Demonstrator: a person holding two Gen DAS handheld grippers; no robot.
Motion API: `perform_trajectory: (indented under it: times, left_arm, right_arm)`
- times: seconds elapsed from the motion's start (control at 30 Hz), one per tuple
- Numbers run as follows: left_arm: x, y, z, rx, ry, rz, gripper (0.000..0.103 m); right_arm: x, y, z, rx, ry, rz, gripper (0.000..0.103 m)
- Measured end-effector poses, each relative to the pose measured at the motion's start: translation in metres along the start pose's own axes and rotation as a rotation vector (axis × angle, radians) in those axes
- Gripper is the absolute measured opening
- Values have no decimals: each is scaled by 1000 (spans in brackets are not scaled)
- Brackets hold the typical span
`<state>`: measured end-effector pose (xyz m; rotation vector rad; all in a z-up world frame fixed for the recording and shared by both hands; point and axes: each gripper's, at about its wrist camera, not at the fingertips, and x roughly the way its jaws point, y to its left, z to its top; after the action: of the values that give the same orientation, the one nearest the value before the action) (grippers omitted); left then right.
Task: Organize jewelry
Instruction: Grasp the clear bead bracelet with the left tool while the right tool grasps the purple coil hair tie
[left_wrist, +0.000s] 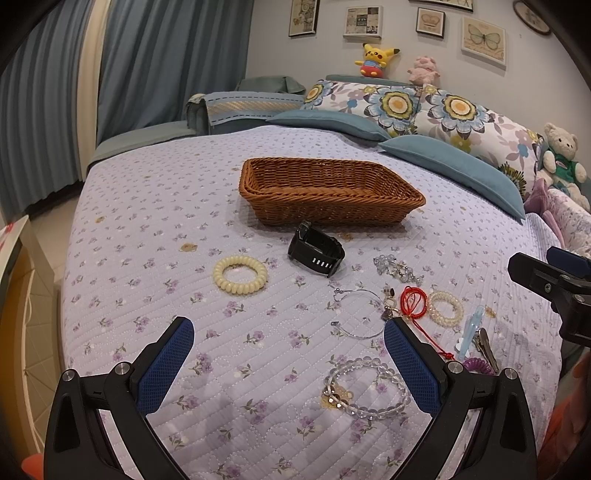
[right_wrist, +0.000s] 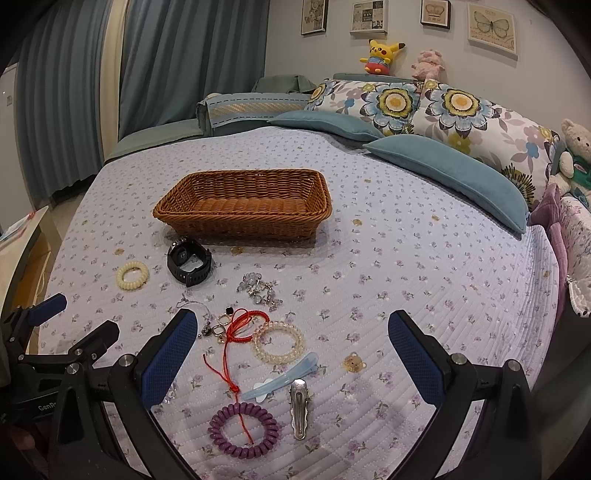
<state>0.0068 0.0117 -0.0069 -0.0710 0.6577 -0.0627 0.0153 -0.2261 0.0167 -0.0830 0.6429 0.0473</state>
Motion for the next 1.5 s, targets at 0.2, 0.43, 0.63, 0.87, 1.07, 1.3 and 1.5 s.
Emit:
perform_trajectory:
  times: [0.2,0.43,0.63,0.87,1.07,1.3,1.5]
  left_arm:
    - [0,0,0,-2,3,0,102]
    - [-13,17,4,-4,31,32,102]
    - [-16,29,-4,-71,91,-42,102]
    - [-9,0,-15,6,152,-104,94]
    - [5,-10,-21,29,208,-116,67]
    - [28,-11,-27,-15,302,-157,54]
    - [41,-18,-25,-8,321,-135,41]
  right_arm:
    - [0,-2,-1,-2,3,-5,103]
    - [-4,-26,-11,-25,-3,-70,103]
    - [-3,-62,-29,56,48,0,99]
    - [6,-33,-65,15,202,244,62]
    - [15,-22,-74,-30,234,243,44]
    - [34,-14,-78,-8,278,245,32]
    - [41,-9,-78,-13,268,232,22]
